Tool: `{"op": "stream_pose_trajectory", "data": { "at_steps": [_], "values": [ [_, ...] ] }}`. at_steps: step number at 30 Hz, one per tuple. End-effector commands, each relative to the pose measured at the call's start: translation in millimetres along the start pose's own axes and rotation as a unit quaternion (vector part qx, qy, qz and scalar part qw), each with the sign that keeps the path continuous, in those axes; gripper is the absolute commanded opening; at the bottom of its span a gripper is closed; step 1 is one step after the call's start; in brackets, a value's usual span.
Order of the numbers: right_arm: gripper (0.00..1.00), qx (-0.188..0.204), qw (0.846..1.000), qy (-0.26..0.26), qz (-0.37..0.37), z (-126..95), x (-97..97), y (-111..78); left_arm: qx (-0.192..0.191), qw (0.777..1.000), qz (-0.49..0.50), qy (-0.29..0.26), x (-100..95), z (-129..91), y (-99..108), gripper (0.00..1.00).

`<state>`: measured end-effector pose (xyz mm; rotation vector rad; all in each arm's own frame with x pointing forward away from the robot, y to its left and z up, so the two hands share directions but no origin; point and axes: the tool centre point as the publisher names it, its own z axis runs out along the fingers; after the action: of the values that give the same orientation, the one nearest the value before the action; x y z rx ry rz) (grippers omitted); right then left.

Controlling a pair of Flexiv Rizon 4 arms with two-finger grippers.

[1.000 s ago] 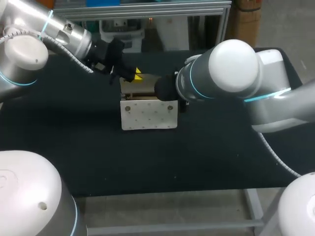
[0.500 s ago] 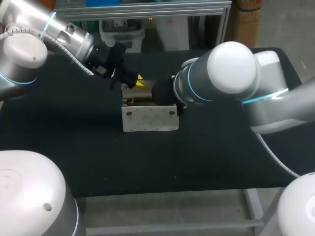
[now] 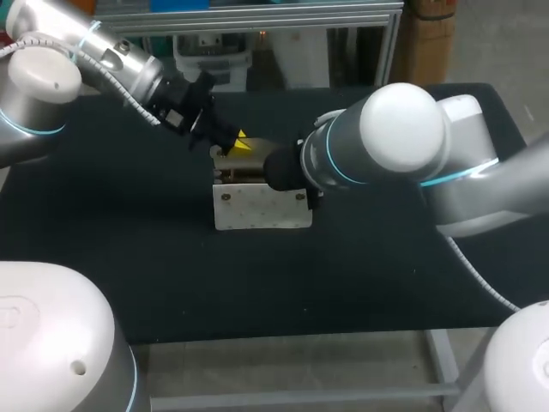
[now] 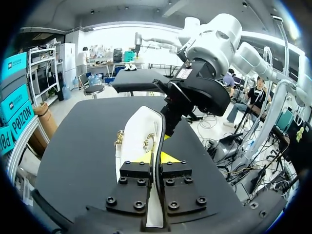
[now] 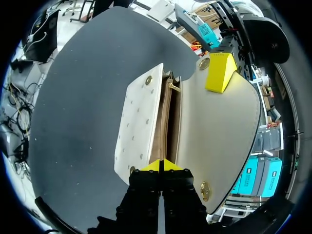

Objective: Pick up the bag, open it, inspect its contents, close it, and place it on the opposite side

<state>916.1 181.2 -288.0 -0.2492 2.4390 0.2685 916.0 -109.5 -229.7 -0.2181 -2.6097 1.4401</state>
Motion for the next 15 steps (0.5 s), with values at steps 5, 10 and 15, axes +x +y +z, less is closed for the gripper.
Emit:
{"op": "stream_pose_trajectory", "data": {
  "at_steps": [5, 10, 15],
  "values": [
    [0.00, 0.002, 1.000, -0.020, 0.000, 4, -5.0, 5.0, 0.005, 1.000, -0.002, 0.022, -4.8, 0, 3, 0.00],
    [0.00, 0.001, 1.000, -0.023, -0.002, 4, -6.4, 6.6, 0.003, 1.000, -0.003, 0.016, -4.0, -9, -1, 0.00],
    [0.00, 0.000, 1.000, -0.026, -0.002, 4, -6.3, 7.0, 0.002, 1.000, 0.000, 0.013, -3.4, -14, -6, 0.00]
  ]
}}
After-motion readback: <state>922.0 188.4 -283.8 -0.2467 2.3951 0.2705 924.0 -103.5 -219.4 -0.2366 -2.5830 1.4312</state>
